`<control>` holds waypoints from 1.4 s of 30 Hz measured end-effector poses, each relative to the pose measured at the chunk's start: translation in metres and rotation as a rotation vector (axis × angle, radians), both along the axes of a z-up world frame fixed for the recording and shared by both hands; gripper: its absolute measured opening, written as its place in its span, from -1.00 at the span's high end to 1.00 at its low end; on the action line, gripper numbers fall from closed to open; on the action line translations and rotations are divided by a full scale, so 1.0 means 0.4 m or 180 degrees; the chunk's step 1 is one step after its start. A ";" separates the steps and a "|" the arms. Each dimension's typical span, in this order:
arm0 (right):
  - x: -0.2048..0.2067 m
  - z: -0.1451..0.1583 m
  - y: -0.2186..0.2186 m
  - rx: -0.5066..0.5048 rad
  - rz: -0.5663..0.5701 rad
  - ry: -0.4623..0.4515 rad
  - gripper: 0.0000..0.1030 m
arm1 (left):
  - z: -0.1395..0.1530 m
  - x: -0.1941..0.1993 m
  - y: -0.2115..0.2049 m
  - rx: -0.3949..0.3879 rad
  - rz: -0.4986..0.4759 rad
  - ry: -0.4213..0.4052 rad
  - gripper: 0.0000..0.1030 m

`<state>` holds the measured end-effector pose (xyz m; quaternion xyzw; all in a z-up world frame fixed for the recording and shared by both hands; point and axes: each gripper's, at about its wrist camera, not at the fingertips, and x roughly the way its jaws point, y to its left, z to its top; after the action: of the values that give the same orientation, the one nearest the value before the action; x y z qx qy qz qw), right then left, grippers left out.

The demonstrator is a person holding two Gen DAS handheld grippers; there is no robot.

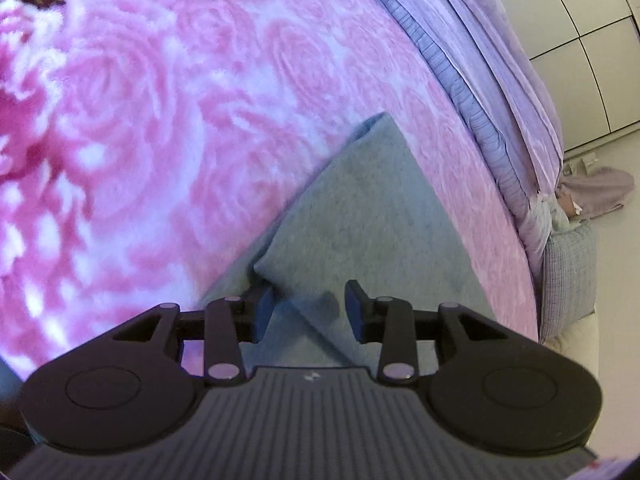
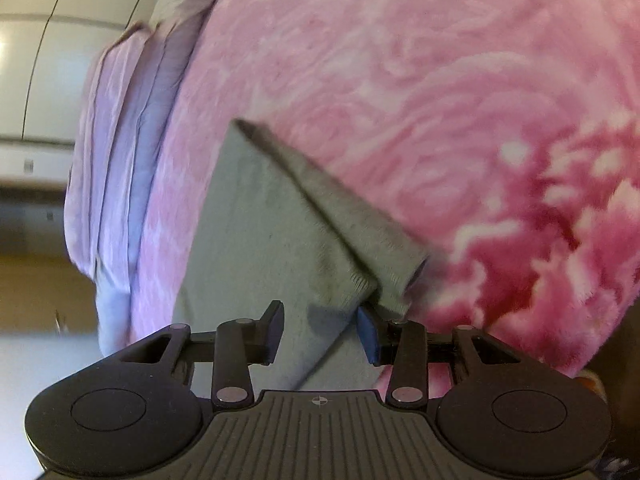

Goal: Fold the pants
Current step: 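Lift and fold the skirt over again with both tools, then release, then smooth the folded skirt flat and pull both tools back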

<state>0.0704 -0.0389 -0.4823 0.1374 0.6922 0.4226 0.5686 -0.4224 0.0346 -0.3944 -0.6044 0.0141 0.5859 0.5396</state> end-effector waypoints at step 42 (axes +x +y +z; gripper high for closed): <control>-0.344 0.170 0.334 0.0816 0.2482 -0.2872 0.26 | 0.184 0.438 0.305 0.0722 -0.2146 0.1987 0.72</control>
<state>-0.0673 0.0946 -0.4142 -0.2514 0.3260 0.6962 0.5881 -0.2472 0.1565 -0.3210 -0.2983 0.3070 0.5295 0.7324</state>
